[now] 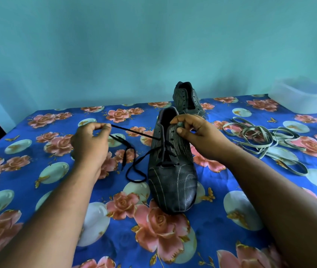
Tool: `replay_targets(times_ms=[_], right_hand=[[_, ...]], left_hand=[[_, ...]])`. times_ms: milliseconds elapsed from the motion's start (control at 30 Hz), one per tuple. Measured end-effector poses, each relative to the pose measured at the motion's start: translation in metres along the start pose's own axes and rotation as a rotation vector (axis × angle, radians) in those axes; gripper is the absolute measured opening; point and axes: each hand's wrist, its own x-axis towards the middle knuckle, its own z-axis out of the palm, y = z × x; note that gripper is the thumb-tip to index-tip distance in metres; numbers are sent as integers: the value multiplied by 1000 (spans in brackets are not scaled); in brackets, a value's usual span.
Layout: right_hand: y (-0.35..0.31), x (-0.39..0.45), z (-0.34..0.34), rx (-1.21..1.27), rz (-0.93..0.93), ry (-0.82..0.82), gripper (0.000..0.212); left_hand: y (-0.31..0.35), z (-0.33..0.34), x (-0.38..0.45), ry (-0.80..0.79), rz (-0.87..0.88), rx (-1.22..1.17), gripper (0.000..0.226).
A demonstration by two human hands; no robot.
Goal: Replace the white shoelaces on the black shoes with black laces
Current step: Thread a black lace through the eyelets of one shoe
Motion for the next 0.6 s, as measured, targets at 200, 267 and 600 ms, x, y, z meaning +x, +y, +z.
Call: replay_targets(times_ms=[200, 267, 600], right_hand=[[0, 0, -1, -21, -13, 7, 23], [-3, 0, -2, -23, -20, 11, 23], [-22, -4, -5, -46, -123, -2, 21]], left_hand=[[4, 2, -6, 25, 103, 272, 22], [7, 7, -11, -44, 279, 274, 25], [20, 29, -42, -500, 429, 49, 18]])
